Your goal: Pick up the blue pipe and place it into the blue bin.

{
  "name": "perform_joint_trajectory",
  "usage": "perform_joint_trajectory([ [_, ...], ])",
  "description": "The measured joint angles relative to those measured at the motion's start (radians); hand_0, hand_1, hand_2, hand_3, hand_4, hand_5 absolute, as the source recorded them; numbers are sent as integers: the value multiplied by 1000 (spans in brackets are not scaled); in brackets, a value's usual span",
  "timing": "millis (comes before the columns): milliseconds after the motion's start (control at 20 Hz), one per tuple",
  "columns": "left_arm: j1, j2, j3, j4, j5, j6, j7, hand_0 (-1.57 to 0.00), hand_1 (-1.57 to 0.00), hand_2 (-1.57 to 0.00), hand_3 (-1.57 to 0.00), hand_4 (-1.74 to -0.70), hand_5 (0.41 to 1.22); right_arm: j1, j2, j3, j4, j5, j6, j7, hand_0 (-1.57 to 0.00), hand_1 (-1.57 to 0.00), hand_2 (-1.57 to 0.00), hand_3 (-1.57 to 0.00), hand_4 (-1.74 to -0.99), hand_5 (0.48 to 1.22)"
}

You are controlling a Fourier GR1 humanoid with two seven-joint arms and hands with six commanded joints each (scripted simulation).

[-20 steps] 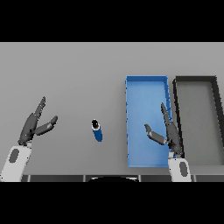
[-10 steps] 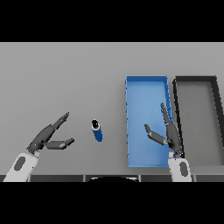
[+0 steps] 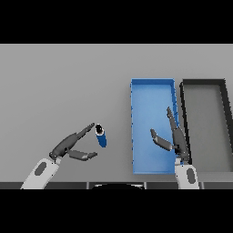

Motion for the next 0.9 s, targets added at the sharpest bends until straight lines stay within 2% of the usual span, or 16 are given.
perform_joint_trajectory([
  [50,0,-28,-18,17,-21,9,-11,1,1,1,1,-1155,460,1,-6,-6,-2,2,-4,-1,1,1,1,1,-1211,622],
  [200,-57,-114,-28,69,-32,41,14,1,1,1,1,-1145,460,3,-9,-7,3,7,-5,9,1,1,1,1,-1205,625],
  [350,-88,-150,-35,139,-52,39,-14,1,1,1,1,-1098,448,18,-6,-2,-11,6,-3,-10,1,1,1,1,-1215,637],
  [500,-118,-187,-57,185,-113,79,4,1,1,1,1,-1051,418,27,-21,-12,-23,-6,7,-14,1,1,1,1,-1221,645],
  [650,-130,-224,-61,212,-97,67,-14,1,1,1,1,-1090,441,41,-19,-7,-29,4,2,-29,1,1,1,1,-1205,649],
  [700,-130,-235,-63,226,-96,64,-29,1,1,1,1,-1107,463,37,-28,-12,-33,7,1,-20,1,1,1,1,-1207,650],
  [800,-124,-253,-54,241,-77,63,-63,1,-41,-151,-121,-1186,550,35,-32,-21,-28,-3,3,-14,1,1,1,1,-1213,655],
  [850,-124,-264,-45,241,-52,54,-66,-10,-156,-308,-276,-1243,613,30,-26,-16,-14,-2,6,-11,1,1,1,1,-1217,655],
  [900,-127,-286,-45,252,-47,60,-60,-125,-319,-485,-535,-1281,735,24,-23,-20,-10,-5,1,-20,1,1,1,1,-1220,656],
])
